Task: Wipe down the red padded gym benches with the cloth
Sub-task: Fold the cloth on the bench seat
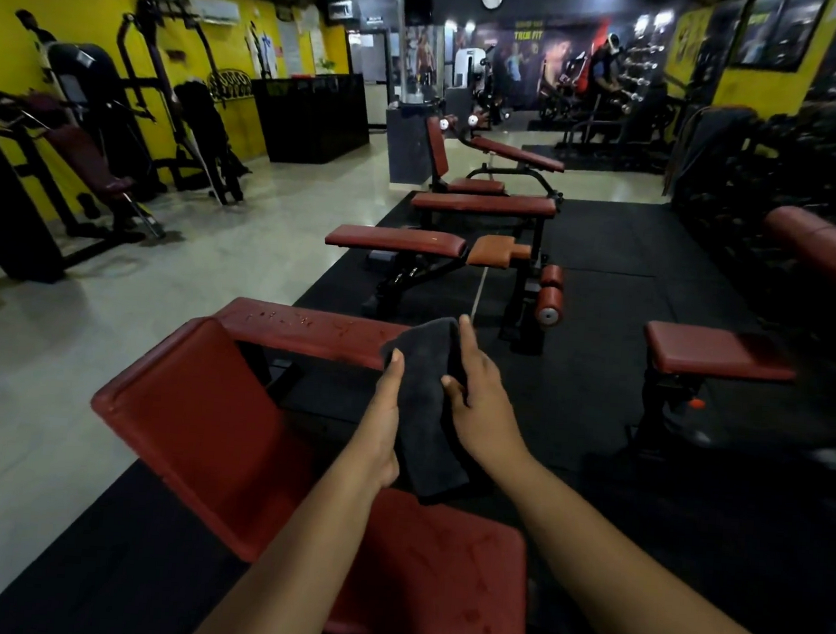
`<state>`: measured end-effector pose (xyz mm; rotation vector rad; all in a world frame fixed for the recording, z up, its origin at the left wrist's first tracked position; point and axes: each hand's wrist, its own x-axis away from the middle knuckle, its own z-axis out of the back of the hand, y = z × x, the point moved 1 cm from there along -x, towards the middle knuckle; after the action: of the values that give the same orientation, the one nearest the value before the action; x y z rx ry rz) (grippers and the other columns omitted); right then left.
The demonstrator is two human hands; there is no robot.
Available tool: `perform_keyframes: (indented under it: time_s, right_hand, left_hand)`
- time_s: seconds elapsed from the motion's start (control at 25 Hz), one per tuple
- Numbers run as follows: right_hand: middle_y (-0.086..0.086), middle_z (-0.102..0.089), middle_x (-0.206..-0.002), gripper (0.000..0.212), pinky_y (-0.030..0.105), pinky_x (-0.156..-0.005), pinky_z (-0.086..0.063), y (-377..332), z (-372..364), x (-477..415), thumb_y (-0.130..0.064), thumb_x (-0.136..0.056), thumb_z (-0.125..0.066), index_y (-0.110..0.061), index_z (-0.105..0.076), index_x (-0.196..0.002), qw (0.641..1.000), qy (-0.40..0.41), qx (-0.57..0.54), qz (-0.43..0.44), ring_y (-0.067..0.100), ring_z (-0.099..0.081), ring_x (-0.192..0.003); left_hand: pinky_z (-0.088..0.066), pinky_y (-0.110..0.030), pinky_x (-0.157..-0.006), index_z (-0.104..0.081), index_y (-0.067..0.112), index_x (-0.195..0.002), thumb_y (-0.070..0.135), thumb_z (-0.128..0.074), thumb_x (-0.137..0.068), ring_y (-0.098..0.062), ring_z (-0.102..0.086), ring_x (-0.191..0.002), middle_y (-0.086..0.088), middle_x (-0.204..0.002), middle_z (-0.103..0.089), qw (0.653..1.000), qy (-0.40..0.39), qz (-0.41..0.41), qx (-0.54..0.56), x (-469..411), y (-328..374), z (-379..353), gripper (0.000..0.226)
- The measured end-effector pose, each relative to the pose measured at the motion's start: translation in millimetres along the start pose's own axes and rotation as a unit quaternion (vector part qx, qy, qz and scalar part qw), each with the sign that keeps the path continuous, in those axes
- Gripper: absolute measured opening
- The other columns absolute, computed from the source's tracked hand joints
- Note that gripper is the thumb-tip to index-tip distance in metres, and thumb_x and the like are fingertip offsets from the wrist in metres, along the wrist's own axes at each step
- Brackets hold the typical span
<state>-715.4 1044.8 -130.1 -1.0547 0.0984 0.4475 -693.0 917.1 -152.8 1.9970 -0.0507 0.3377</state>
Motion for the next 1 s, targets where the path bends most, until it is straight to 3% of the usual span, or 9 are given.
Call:
perform_keyframes:
  time_s: [0.12, 0.24, 0.36, 0.44, 0.56, 0.64, 0.8, 0.92, 1.0]
  right_hand:
    - [0.005, -0.029, -0.152, 0.066, 0.039, -0.093, -0.05, 2, -12, 8, -0.009, -0.099, -0.044, -0.039, -0.02, -0.153, 0.995, 0.015, 0.09, 0.028, 0.025, -0.051, -0.122]
    - [0.01, -0.022, -0.155, 0.058, 0.041, -0.099, -0.045, -3, -23, 6, -0.031, -0.102, -0.042, -0.038, -0.015, -0.154, 0.992, -0.035, 0.115, -0.032, 0.033, -0.044, -0.13]
    - [0.011, 0.012, -0.162, 0.081, 0.05, -0.114, -0.029, -11, -37, 4, -0.063, -0.092, -0.047, -0.046, 0.004, -0.152, 0.971, -0.16, 0.15, -0.1, 0.04, -0.015, -0.145]
    - [0.012, 0.03, -0.157, 0.096, 0.051, -0.113, -0.024, -20, -52, 4, -0.066, -0.085, -0.056, -0.048, 0.013, -0.15, 0.955, -0.202, 0.192, -0.104, 0.043, -0.006, -0.145]
    - [0.012, 0.039, -0.152, 0.11, 0.052, -0.114, -0.022, -29, -77, -7, -0.064, -0.078, -0.067, -0.05, 0.017, -0.148, 0.946, -0.217, 0.191, -0.147, 0.047, 0.0, -0.145]
    - [0.01, 0.038, -0.153, 0.112, 0.053, -0.114, -0.02, -33, -92, -16, -0.067, -0.075, -0.067, -0.051, 0.017, -0.147, 0.948, -0.208, 0.167, -0.174, 0.047, 0.004, -0.145]
    - [0.004, 0.029, -0.158, 0.111, 0.056, -0.113, -0.023, -46, -131, -36, -0.082, -0.069, -0.057, -0.049, 0.013, -0.149, 0.95, -0.138, 0.141, -0.243, 0.045, -0.001, -0.145]
    - [0.005, 0.016, -0.162, 0.118, 0.055, -0.113, -0.027, -44, -152, -47, -0.076, -0.067, -0.066, -0.047, 0.013, -0.15, 0.953, -0.083, 0.118, -0.268, 0.043, -0.01, -0.145]
    - [0.007, -0.005, -0.16, 0.113, 0.05, -0.11, -0.035, -34, -165, -46, -0.067, -0.071, -0.071, -0.048, 0.007, -0.15, 0.961, -0.024, 0.062, -0.268, 0.035, -0.028, -0.14]
  left_hand:
    - [-0.05, -0.042, -0.098, -0.056, 0.013, -0.135, 0.068, -0.047, -0.088, -0.027, -0.067, -0.111, -0.015, -0.119, -0.069, 1.0, 0.006, 0.0, 0.004, -3, -1, 4, 0.073]
    - [-0.053, -0.039, -0.09, -0.066, 0.011, -0.122, 0.057, -0.04, -0.098, -0.026, -0.07, -0.101, -0.015, -0.11, -0.073, 1.0, 0.018, 0.025, 0.002, -1, -4, 14, 0.058]
    - [-0.053, -0.04, -0.084, -0.071, 0.015, -0.107, 0.049, -0.045, -0.098, -0.028, -0.07, -0.094, -0.014, -0.102, -0.074, 0.998, 0.04, 0.055, 0.02, -2, 2, 31, 0.043]
    - [-0.053, -0.041, -0.086, -0.07, 0.019, -0.109, 0.047, -0.056, -0.093, -0.028, -0.067, -0.099, -0.014, -0.108, -0.072, 0.997, 0.061, 0.055, 0.018, -10, 11, 48, 0.035]
    - [-0.052, -0.045, -0.091, -0.064, 0.029, -0.114, 0.046, -0.061, -0.09, -0.027, -0.066, -0.104, -0.009, -0.117, -0.067, 0.998, 0.036, 0.052, 0.02, -22, 20, 74, 0.029]
    - [-0.052, -0.046, -0.09, -0.064, 0.03, -0.116, 0.052, -0.054, -0.093, -0.027, -0.066, -0.106, -0.008, -0.122, -0.067, 0.997, -0.006, 0.064, 0.048, -20, 23, 89, 0.034]
    - [-0.043, -0.053, -0.105, -0.055, 0.031, -0.137, 0.078, -0.04, -0.079, -0.032, -0.059, -0.123, -0.011, -0.135, -0.06, 0.979, -0.115, 0.105, 0.132, -22, 29, 129, 0.075]
    - [-0.035, -0.052, -0.113, -0.053, 0.036, -0.138, 0.085, -0.029, -0.075, -0.028, -0.054, -0.129, -0.007, -0.138, -0.059, 0.969, -0.159, 0.132, 0.135, -33, 33, 151, 0.083]
    - [-0.029, -0.05, -0.117, -0.052, 0.039, -0.138, 0.09, -0.021, -0.072, -0.025, -0.048, -0.134, -0.003, -0.143, -0.054, 0.962, -0.202, 0.14, 0.115, -41, 36, 164, 0.088]
